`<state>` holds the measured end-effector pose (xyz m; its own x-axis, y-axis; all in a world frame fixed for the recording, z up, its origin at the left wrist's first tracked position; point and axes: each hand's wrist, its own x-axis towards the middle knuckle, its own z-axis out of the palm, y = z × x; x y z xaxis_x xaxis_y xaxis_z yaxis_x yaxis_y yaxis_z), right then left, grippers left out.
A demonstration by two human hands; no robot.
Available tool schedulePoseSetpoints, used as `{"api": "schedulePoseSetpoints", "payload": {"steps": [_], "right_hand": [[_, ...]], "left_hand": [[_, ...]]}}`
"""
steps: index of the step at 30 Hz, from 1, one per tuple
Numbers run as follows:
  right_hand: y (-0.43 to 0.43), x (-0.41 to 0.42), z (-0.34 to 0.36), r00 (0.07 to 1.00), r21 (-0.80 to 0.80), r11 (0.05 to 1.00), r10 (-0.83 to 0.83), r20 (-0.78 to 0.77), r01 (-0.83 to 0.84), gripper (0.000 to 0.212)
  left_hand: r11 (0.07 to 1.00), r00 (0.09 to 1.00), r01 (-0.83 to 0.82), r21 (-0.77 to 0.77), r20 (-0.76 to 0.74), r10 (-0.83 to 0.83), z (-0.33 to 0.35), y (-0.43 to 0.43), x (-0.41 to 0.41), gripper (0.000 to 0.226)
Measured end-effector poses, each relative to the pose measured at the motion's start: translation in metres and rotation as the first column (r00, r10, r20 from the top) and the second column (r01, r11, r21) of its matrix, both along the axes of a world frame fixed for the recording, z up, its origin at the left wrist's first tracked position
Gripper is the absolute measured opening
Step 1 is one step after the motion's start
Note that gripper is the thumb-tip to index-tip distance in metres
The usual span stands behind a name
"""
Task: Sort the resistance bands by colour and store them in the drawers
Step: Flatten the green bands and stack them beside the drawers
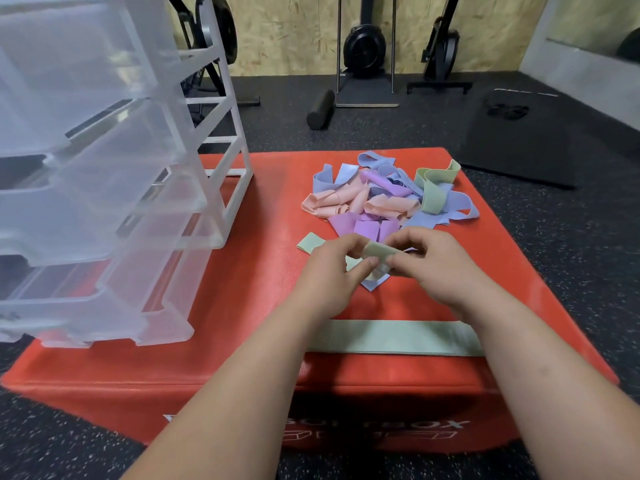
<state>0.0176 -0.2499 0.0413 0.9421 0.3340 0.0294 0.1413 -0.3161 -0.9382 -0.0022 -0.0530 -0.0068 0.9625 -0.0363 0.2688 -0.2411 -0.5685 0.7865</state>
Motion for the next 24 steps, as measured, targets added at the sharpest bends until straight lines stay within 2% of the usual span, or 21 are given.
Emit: {"api": "schedulePoseSetpoints", "payload": {"steps": [2,5,8,12,18,21,24], "right_hand": [[0.003,0.001,0.001,0.998,-0.093,0.995,0.024,0.062,-0.018,0.008],[0.002,0.004,-0.002,0.986,-0.147,0.988,-0.014,0.165,0.038,0.011],[0.003,0.001,0.006,0.981,0.028,0.997,-0.074,0.177,0.070,0.014],[-0.003,-0.003,0.019,0.965,0.247,0.959,-0.189,0.179,0.142,0.014],[-0.036,-0.003,0.018,0.901,0.436,0.811,-0.434,0.004,0.390,0.011],[-0.058,-0.003,0.014,0.859,0.435,0.753,-0.500,-0.107,0.493,0.017],[-0.077,-0.005,0.007,0.840,0.346,0.767,-0.519,-0.161,0.540,0.012]], "left_hand": [[1.000,1.000,-0.015,0.011,0.002,0.015,-0.001,0.001,0.002,0.007],[0.997,0.999,-0.033,0.063,0.033,0.031,0.000,0.004,0.002,0.009],[0.984,0.996,-0.075,0.159,0.067,0.065,0.002,0.012,0.000,0.015],[0.931,0.988,-0.139,0.338,0.109,0.108,-0.002,0.031,-0.003,0.015],[0.856,0.968,-0.250,0.452,0.132,0.213,0.003,0.057,-0.017,0.015],[0.850,0.962,-0.271,0.451,0.103,0.253,0.007,0.065,-0.027,0.013],[0.909,0.968,-0.244,0.339,0.022,0.251,0.010,0.073,-0.035,0.013]]}}
